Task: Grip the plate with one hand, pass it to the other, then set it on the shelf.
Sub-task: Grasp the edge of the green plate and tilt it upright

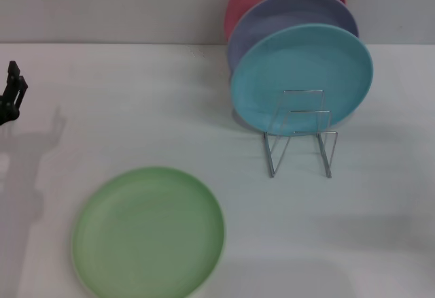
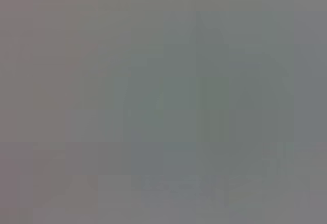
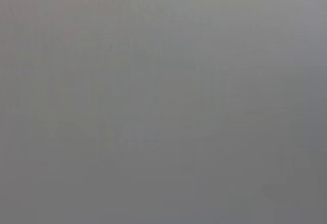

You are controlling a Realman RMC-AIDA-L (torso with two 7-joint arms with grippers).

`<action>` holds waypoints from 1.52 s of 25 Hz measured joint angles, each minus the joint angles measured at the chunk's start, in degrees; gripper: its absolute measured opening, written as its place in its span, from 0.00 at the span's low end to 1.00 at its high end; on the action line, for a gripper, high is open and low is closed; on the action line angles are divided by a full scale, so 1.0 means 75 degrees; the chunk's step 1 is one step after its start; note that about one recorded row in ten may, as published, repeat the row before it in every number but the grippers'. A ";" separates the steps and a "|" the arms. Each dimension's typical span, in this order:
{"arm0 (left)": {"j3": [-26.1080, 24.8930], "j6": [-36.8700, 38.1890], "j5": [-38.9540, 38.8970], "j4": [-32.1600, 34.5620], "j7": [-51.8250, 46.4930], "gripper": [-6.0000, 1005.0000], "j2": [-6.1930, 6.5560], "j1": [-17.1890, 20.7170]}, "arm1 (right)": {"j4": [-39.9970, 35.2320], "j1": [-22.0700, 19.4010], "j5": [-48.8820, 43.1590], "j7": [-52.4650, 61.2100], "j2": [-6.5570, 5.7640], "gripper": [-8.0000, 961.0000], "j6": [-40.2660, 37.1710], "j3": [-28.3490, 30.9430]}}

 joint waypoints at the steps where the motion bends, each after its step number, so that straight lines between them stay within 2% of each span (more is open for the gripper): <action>1: -0.0272 -0.0391 0.0010 -0.0166 0.0211 0.82 0.0039 -0.0076 | 0.0000 -0.0005 0.0002 -0.0068 0.0008 0.71 0.0000 0.0003; 2: -0.0465 -0.0719 0.0012 -0.0307 0.0406 0.82 0.0083 -0.0131 | -0.0001 -0.0007 0.0004 -0.0140 0.0017 0.71 0.0001 0.0004; 3: -0.0951 -0.1531 0.0012 -0.0860 0.1042 0.82 0.0246 -0.0204 | -0.0011 -0.0007 0.0008 -0.0273 0.0032 0.71 0.0005 0.0006; 4: -0.0951 -0.1531 0.0012 -0.0860 0.1042 0.82 0.0246 -0.0204 | -0.0025 -0.0007 0.0009 -0.0314 0.0037 0.71 0.0008 0.0007; 6: -0.1465 -0.2594 0.0015 -0.1560 0.2018 0.81 0.0418 -0.0173 | -0.0027 -0.0009 0.0010 -0.0326 0.0040 0.71 0.0012 0.0008; 7: -0.1862 -0.2972 0.0015 -0.2054 0.2359 0.81 0.0501 -0.0100 | -0.0028 -0.0014 0.0011 -0.0334 0.0047 0.71 0.0017 0.0009; 8: -0.2689 -0.3999 0.0020 -0.2944 0.3259 0.81 0.0559 0.0142 | -0.0018 -0.0035 0.0019 -0.0333 0.0059 0.71 0.0023 0.0011; 9: -0.2689 -0.3999 0.0020 -0.2944 0.3259 0.81 0.0559 0.0142 | -0.0018 -0.0035 0.0019 -0.0333 0.0059 0.71 0.0023 0.0011; 10: -0.3171 -0.4601 0.0032 -0.3518 0.3749 0.81 0.0563 0.0352 | -0.0013 -0.0044 0.0023 -0.0332 0.0064 0.71 0.0024 0.0011; 12: -0.3918 -0.5474 0.0127 -0.4380 0.4311 0.81 0.0522 0.0715 | -0.0021 -0.0054 0.0027 -0.0303 0.0073 0.71 0.0025 0.0011; 13: -0.4720 -0.6587 0.0318 -0.5392 0.4890 0.81 0.0374 0.1179 | -0.0022 -0.0058 0.0029 -0.0296 0.0075 0.71 0.0024 0.0011; 14: -0.4720 -0.6587 0.0318 -0.5392 0.4890 0.81 0.0374 0.1179 | -0.0022 -0.0059 0.0030 -0.0290 0.0077 0.71 0.0024 0.0011; 16: -0.5388 -0.7695 0.0510 -0.6240 0.5308 0.81 0.0193 0.1597 | -0.0022 -0.0059 0.0031 -0.0284 0.0077 0.71 0.0022 0.0011; 18: -0.6214 -0.9632 0.0720 -0.7384 0.5742 0.81 -0.0005 0.2153 | -0.0008 -0.0057 0.0032 -0.0269 0.0078 0.71 -0.0033 0.0011; 21: -0.6745 -1.1292 0.0768 -0.8212 0.5663 0.81 -0.0009 0.2499 | 0.0000 -0.0048 0.0037 -0.0266 0.0078 0.71 -0.0057 0.0013; 22: -0.7047 -1.2162 0.0789 -0.8547 0.5471 0.81 -0.0005 0.2624 | 0.0003 -0.0037 0.0039 -0.0265 0.0078 0.71 -0.0058 0.0016; 23: -0.7616 -1.3496 0.0887 -0.8924 0.4993 0.81 -0.0003 0.2738 | 0.0005 -0.0004 0.0043 -0.0264 0.0077 0.71 -0.0057 0.0021; 24: -0.7915 -1.4193 0.1014 -0.9065 0.4649 0.81 -0.0002 0.2755 | 0.0021 0.0010 0.0044 -0.0263 0.0075 0.71 -0.0054 0.0023; 25: -0.7915 -1.4193 0.1014 -0.9065 0.4649 0.81 -0.0002 0.2755 | 0.0021 0.0010 0.0044 -0.0263 0.0075 0.71 -0.0054 0.0023; 26: -0.8483 -1.5517 0.1515 -0.9315 0.3727 0.81 0.0007 0.2640 | 0.0085 0.0037 0.0045 -0.0262 0.0073 0.71 -0.0029 0.0023; 27: -0.8483 -1.5517 0.1515 -0.9315 0.3727 0.81 0.0007 0.2640 | 0.0085 0.0037 0.0045 -0.0262 0.0073 0.71 -0.0029 0.0023; 28: -0.8856 -1.6613 0.2122 -0.9584 0.2927 0.81 0.0008 0.2481 | 0.0152 0.0062 0.0045 -0.0261 0.0071 0.71 -0.0014 0.0023; 29: -0.8856 -1.6613 0.2122 -0.9584 0.2927 0.81 0.0008 0.2481 | 0.0152 0.0062 0.0045 -0.0261 0.0071 0.71 -0.0014 0.0023; 30: -0.9020 -1.7243 0.2566 -0.9816 0.2453 0.81 0.0002 0.2366 | 0.0161 0.0087 0.0045 -0.0261 0.0067 0.71 -0.0011 0.0023; 33: -0.9115 -1.8169 0.3222 -1.0236 0.1846 0.81 -0.0012 0.2233 | 0.0231 0.0160 0.0045 -0.0272 0.0043 0.71 -0.0001 0.0023; 34: -0.9122 -1.8812 0.3553 -1.0543 0.1410 0.81 -0.0014 0.2145 | 0.0262 0.0165 0.0045 -0.0285 0.0036 0.71 -0.0001 0.0025; 37: -0.9118 -1.9287 0.3878 -1.0739 0.1081 0.81 -0.0016 0.2041 | 0.0319 0.0185 0.0045 -0.0295 0.0030 0.71 0.0001 0.0074; 38: -0.9078 -1.9739 0.4277 -1.0864 0.0732 0.81 -0.0022 0.1889 | 0.0345 0.0209 0.0045 -0.0299 0.0024 0.71 0.0001 0.0172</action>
